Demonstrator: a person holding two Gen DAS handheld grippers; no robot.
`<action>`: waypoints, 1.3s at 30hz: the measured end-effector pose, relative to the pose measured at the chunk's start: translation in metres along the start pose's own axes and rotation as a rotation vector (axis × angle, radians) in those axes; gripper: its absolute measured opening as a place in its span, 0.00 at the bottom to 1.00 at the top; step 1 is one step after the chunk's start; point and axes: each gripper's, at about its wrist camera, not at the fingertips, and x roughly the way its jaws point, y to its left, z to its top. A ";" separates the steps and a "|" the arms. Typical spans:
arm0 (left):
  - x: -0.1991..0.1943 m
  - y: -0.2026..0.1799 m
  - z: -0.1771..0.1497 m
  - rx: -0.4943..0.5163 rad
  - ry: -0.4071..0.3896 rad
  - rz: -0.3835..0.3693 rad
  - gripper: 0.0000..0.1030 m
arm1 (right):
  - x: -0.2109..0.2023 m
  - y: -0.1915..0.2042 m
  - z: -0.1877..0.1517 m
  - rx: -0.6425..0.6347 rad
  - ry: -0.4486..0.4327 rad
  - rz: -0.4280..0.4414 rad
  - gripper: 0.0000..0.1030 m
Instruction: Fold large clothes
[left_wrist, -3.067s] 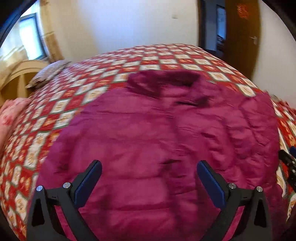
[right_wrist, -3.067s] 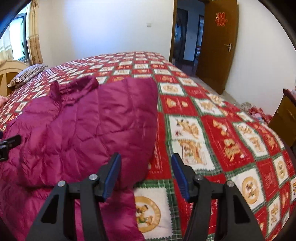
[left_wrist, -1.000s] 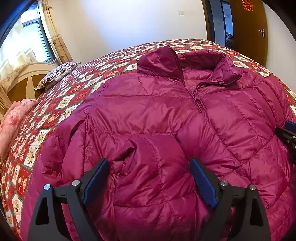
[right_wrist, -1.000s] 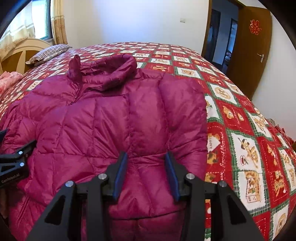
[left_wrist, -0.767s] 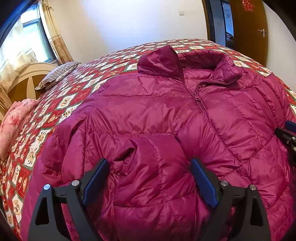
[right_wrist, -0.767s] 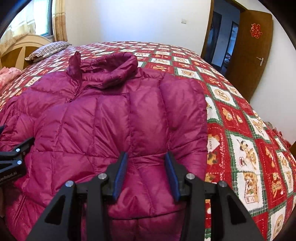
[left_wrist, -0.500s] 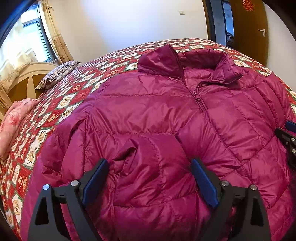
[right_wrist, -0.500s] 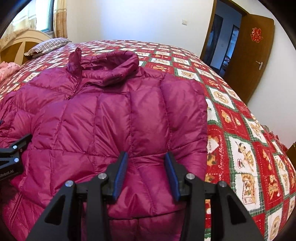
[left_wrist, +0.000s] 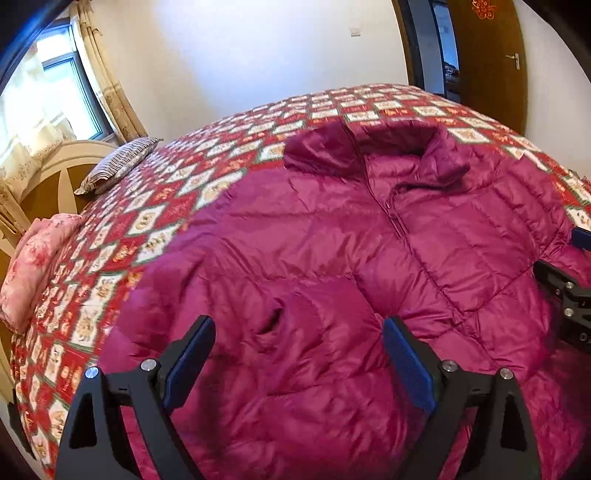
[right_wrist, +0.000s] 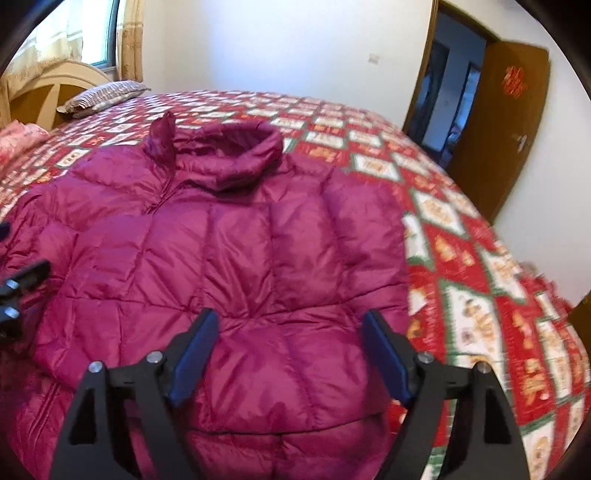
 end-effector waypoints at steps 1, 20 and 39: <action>-0.005 0.006 0.001 -0.007 -0.006 0.003 0.90 | -0.003 0.001 0.000 -0.002 -0.008 -0.005 0.80; -0.038 0.254 -0.132 -0.297 0.150 0.301 0.90 | -0.008 0.099 -0.009 -0.152 0.061 0.108 0.80; -0.079 0.232 -0.102 -0.338 0.019 0.140 0.07 | -0.063 0.044 -0.026 0.057 -0.097 0.116 0.80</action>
